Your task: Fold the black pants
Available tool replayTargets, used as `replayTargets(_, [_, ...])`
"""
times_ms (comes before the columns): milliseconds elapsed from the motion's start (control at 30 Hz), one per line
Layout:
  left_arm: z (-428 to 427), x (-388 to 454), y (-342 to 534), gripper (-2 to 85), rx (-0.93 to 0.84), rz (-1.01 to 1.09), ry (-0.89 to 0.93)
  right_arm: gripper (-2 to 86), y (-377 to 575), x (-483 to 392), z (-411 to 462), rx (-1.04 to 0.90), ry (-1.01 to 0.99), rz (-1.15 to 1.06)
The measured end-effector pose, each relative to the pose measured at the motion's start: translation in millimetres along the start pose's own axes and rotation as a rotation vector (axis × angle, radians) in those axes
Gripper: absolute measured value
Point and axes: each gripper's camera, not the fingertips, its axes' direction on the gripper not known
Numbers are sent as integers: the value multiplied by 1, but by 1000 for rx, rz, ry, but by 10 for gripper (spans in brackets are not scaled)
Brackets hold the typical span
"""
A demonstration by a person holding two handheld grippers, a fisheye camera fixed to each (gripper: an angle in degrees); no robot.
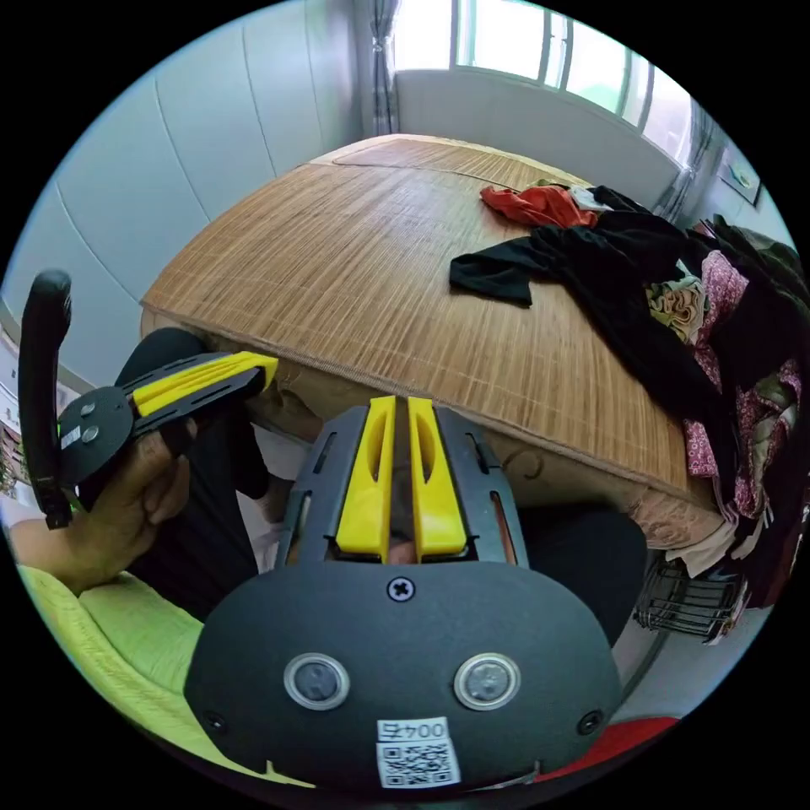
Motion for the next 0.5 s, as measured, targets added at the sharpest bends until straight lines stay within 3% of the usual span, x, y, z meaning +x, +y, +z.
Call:
replayTargets(233, [10, -17, -47, 33, 8, 28, 39, 124, -76, 136, 70, 0, 26, 109])
replayTargets(500, [29, -36, -112, 91, -14, 66, 42, 159, -142, 169, 195, -55, -9, 136])
